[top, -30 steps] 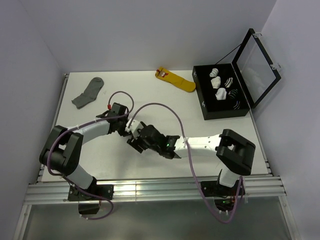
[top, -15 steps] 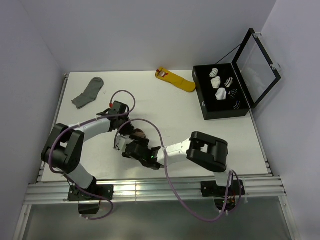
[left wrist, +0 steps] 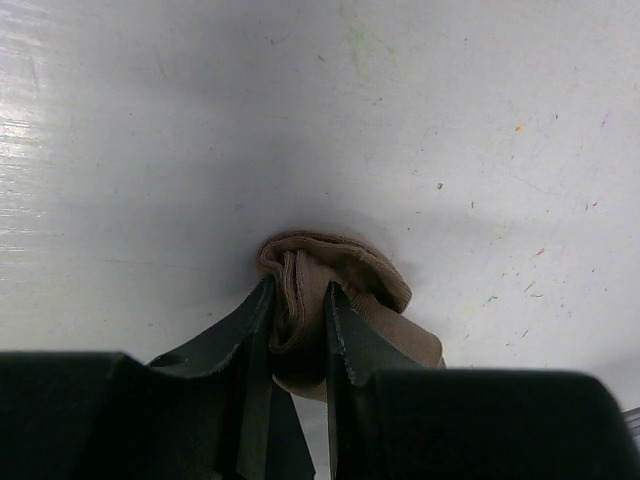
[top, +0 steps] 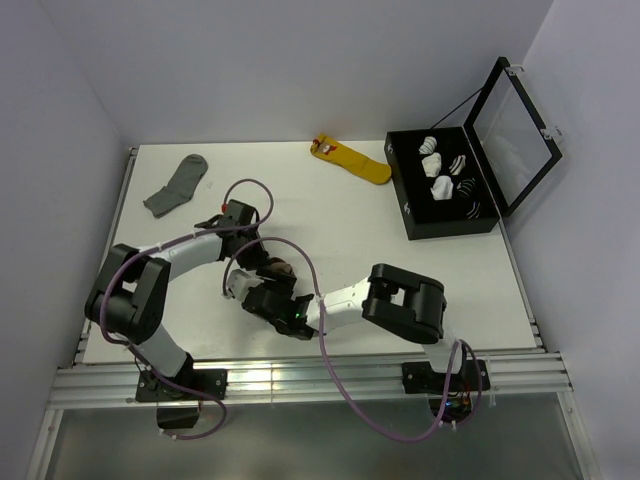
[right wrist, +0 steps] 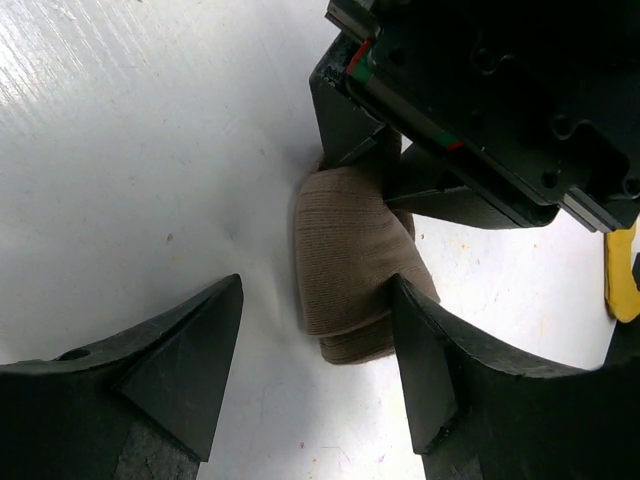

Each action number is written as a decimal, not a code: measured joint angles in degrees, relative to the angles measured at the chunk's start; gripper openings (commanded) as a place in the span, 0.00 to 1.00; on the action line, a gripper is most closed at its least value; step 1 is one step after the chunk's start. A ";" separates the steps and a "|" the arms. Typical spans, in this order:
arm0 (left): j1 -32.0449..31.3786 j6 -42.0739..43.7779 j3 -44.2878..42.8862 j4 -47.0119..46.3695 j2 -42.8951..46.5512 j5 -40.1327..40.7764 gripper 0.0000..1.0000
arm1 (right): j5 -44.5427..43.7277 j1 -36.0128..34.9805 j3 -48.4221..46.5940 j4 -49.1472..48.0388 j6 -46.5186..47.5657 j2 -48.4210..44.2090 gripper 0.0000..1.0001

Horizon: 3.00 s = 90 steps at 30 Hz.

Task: Roll the socks
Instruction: Roll the sock at the center of the board.

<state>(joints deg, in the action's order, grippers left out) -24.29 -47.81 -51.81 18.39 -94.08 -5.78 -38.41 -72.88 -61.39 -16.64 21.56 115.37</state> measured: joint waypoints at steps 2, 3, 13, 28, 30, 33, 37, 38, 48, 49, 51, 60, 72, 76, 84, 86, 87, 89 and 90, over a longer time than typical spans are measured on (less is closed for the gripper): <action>0.00 0.42 -0.39 0.39 -0.24 0.00 0.00 | 0.24 0.04 0.00 0.42 -0.11 -0.11 0.69; 0.00 0.61 -0.66 0.76 -0.35 0.00 0.00 | 0.46 0.15 -0.07 0.92 -0.35 -0.26 0.69; 0.00 2.40 -3.17 3.65 -1.57 0.04 0.00 | 8.09 3.74 -3.17 12.24 -4.96 -2.36 0.66; 0.81 4.76 -5.57 5.27 -3.19 -1.79 0.01 | 15.41 8.09 -9.29 25.44 -8.22 -2.10 0.20; 1.31 4.98 -5.66 5.25 -3.26 -2.25 0.06 | 16.15 8.33 -10.54 27.15 -8.55 -1.90 0.06; 1.88 5.09 -5.57 5.16 -3.26 -2.84 0.16 | 18.34 8.90 -10.93 28.00 -9.11 -1.97 0.00; 2.62 4.63 -4.33 4.66 -2.12 -3.06 0.30 | 22.91 11.13 -10.91 27.67 -12.13 -2.67 0.00; 2.78 4.44 -3.89 4.39 -1.57 -2.86 0.37 | 24.83 12.17 -10.91 27.50 -13.18 -2.89 0.00; 4.90 -1.53 5.27 -0.26 10.14 0.83 0.70 | 40.87 19.93 -11.52 27.80 -19.82 -3.80 0.00; 5.01 -2.89 7.28 -1.60 12.50 1.14 0.70 | 42.14 20.50 -11.87 28.15 -20.37 -3.63 0.00; 5.09 -5.66 11.39 -4.04 16.79 1.57 0.70 | 44.59 21.68 -12.63 28.85 -21.20 -3.26 0.00; 4.66 -13.16 22.75 -17.11 21.70 2.86 0.72 | 55.17 25.55 -15.32 31.56 -22.43 -1.53 0.00; 1.90 -19.52 28.55 -36.28 18.01 3.98 0.73 | 65.83 28.96 -16.48 32.00 -23.63 0.48 0.00; 1.36 -20.87 28.87 -39.12 14.47 4.13 0.72 | 68.57 29.14 -16.70 32.00 -24.11 1.11 0.00; 1.07 -21.99 29.40 -42.05 12.76 5.27 0.59 | 72.26 30.16 -16.68 31.69 -25.16 1.88 0.00; 0.94 -22.05 29.40 -42.10 12.70 5.73 0.48 | 72.65 30.32 -16.68 31.52 -25.35 1.97 0.00; 0.90 -21.99 29.40 -42.12 12.72 5.99 0.45 | 72.76 30.34 -16.68 31.47 -25.38 1.99 0.00; 0.81 -21.94 29.40 -42.12 12.72 6.36 0.36 | 72.81 30.36 -16.65 31.39 -25.44 1.99 0.00; 0.79 -21.90 29.40 -42.12 12.72 6.54 0.33 | 72.81 30.36 -16.61 31.32 -25.53 1.99 0.00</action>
<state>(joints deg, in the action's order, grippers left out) -23.51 -69.71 -22.41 -23.73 -81.36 0.75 34.39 -42.52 -78.00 14.68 -3.97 117.36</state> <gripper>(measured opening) 0.395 0.045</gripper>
